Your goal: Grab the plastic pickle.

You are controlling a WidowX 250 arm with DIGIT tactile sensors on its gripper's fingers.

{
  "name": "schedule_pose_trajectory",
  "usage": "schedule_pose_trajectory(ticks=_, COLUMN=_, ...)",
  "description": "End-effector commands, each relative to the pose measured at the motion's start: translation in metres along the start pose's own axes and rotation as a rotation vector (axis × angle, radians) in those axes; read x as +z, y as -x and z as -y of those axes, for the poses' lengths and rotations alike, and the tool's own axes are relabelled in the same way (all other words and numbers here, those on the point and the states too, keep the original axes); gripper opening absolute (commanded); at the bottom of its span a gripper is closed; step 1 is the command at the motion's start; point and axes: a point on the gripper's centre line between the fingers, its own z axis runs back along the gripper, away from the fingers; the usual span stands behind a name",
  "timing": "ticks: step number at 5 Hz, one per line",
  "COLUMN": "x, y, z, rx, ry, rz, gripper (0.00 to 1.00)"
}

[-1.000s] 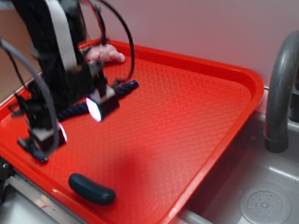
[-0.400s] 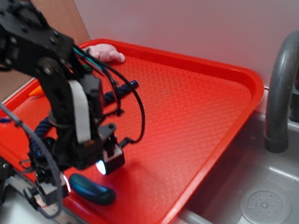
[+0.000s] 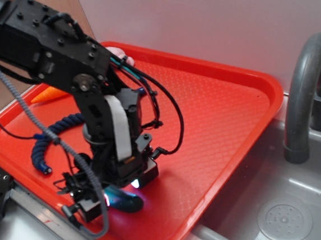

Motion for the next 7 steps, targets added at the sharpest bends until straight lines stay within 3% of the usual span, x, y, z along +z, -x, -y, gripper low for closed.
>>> schedule_pose_trajectory(ticks=1, x=-0.009, y=0.004, z=0.026, rx=-0.024, ry=0.017, rz=-0.038, gripper=0.00)
schedule_pose_trajectory(ticks=2, x=0.027, y=0.033, z=0.029, rx=0.132, ry=-0.056, rz=0.061, gripper=0.00)
schedule_pose_trajectory(ticks=3, x=0.076, y=0.089, z=0.009, rx=0.407, ry=-0.101, rz=-0.014, gripper=0.00)
schedule_pose_trajectory(ticks=4, x=0.119, y=0.151, z=-0.005, rx=0.650, ry=-0.101, rz=0.082, gripper=0.00)
schedule_pose_trajectory(ticks=5, x=0.162, y=0.183, z=0.005, rx=0.894, ry=-0.073, rz=0.148, gripper=0.00)
schedule_pose_trajectory(ticks=6, x=0.204, y=0.191, z=0.038, rx=1.134, ry=-0.049, rz=0.250, gripper=0.00)
schedule_pose_trajectory(ticks=7, x=0.223, y=0.179, z=0.045, rx=1.383, ry=-0.105, rz=0.308, gripper=0.00)
